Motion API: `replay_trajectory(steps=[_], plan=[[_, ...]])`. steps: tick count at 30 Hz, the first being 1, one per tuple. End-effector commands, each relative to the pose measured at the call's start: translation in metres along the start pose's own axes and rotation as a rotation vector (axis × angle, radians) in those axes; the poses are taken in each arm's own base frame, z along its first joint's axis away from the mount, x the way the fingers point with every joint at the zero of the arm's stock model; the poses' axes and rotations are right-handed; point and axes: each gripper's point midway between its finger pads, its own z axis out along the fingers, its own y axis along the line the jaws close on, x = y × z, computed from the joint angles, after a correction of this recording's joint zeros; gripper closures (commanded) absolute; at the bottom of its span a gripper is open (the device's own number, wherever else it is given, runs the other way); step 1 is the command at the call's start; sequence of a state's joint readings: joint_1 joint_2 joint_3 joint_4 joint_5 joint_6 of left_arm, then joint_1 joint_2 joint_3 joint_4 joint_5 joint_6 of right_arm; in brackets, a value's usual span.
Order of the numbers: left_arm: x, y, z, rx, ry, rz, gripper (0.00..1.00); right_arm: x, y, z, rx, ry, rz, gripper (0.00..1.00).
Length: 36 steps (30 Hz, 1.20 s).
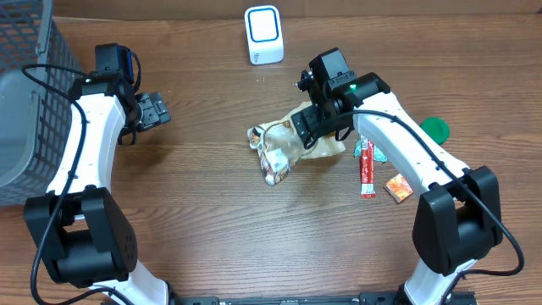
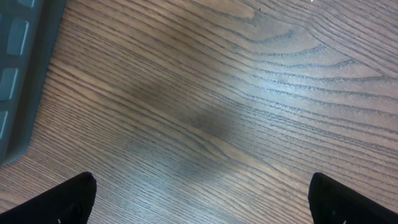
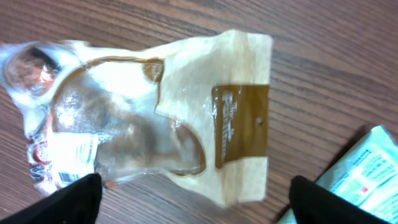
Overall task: Scan the item barcode
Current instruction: 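Carry the Pantree bag back and lower it onto mid-table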
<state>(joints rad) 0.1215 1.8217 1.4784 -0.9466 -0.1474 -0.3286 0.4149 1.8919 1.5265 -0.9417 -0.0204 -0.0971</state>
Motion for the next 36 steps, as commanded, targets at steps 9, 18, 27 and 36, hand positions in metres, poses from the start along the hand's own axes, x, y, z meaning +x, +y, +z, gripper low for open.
replay_trajectory(steps=[9, 18, 27, 36], plan=[[-0.0008, 0.0025, 0.0010, -0.010, -0.002, 0.020, 0.00, 0.0119, 0.0025, 0.0018, -0.016, 0.026, 0.025, 0.00], [-0.0008, 0.0025, 0.0010, -0.010, -0.002, 0.020, 0.00, 0.0119, 0.0025, 0.0018, -0.016, 0.026, 0.025, 0.00], [-0.0008, 0.0025, 0.0010, -0.010, -0.002, 0.020, 0.00, 0.0120, 0.0025, 0.0018, -0.016, 0.026, 0.025, 0.00], [-0.0008, 0.0025, 0.0010, -0.010, -0.002, 0.020, 0.00, 0.0116, 0.0034, 0.0020, -0.021, 0.025, 0.025, 0.00]])
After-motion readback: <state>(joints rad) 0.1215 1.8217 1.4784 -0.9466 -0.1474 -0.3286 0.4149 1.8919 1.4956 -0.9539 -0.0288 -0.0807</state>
